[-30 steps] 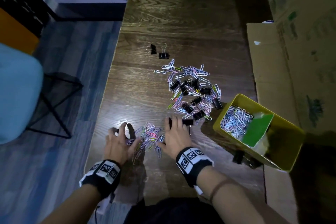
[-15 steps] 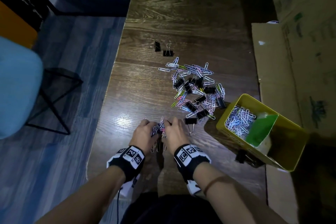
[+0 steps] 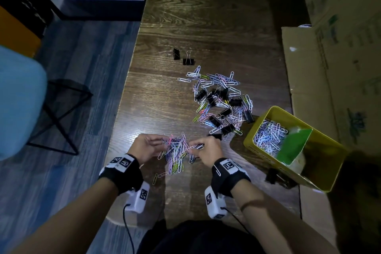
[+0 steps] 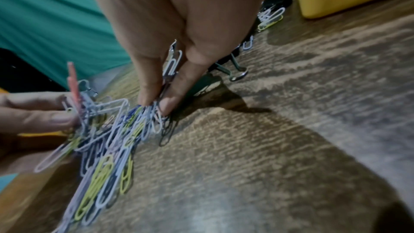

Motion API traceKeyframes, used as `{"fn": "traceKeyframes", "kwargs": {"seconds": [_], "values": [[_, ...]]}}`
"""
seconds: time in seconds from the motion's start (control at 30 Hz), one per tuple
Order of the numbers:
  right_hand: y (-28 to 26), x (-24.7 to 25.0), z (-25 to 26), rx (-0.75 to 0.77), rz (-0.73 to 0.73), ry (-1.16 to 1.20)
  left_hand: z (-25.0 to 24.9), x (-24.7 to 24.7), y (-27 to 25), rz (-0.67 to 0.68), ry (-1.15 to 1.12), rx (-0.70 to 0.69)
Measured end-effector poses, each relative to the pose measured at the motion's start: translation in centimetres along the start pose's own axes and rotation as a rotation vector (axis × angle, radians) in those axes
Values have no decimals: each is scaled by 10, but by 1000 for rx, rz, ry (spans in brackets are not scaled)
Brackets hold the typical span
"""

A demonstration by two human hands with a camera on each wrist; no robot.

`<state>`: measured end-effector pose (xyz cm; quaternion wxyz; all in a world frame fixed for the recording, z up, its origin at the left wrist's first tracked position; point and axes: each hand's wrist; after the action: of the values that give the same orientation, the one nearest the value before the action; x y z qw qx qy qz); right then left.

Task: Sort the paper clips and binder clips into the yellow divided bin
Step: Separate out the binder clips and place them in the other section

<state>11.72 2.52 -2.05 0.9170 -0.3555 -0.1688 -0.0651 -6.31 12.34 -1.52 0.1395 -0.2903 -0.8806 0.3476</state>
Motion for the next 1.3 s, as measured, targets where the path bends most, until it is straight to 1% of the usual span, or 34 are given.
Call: {"fn": "traceKeyframes", "kwargs": {"seconds": [0.2,0.33,0.4,0.5,0.6,0.67,0.73,0.8,0.87,0.93,1.0,1.03,1.07,1.13,1.2,1.23,1.3], "values": [[-5,5,-8,50,52,183,-5,11,-4,-24,-104,-19],[-17,18,-6,98,49,321,-14,14,-8,-21,-142,-51],[-25,27,-6,125,35,339,-24,12,-12,0,-172,-69],[-39,45,-8,147,-34,411,-47,0,-19,67,-231,-96],[-59,68,-7,202,-77,495,-77,-23,-23,180,-260,-133],[-78,87,-6,232,-117,600,-98,-47,-25,263,-263,-167],[-95,106,-8,274,-189,652,-119,-77,-26,363,-266,-205],[-108,122,-13,305,-292,655,-136,-110,-26,452,-269,-232],[-117,137,-20,331,-385,674,-147,-147,-22,459,-251,-216],[-127,154,-25,352,-457,693,-148,-184,-14,409,-154,-196],[-132,169,-29,353,-510,715,-142,-218,-5,354,14,-209],[-131,176,-33,346,-531,712,-138,-232,1,314,168,-256],[-128,182,-38,333,-553,701,-134,-243,6,276,378,-336],[-119,194,-49,286,-596,650,-125,-259,11,251,816,-468],[-108,204,-57,240,-615,560,-120,-268,11,286,1128,-494],[-102,208,-59,215,-612,492,-120,-269,10,316,1222,-501],[-90,215,-60,169,-588,272,-121,-268,7,377,1253,-516]]}}
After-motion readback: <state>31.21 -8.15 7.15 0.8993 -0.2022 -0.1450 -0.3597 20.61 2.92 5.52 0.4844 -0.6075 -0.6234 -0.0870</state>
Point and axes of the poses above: each hand's wrist, its own y-axis towards the middle knuckle, its own x-axis out of the back of the hand, z = x × y, and after that the axes turned 4 degrees about z, right-handed
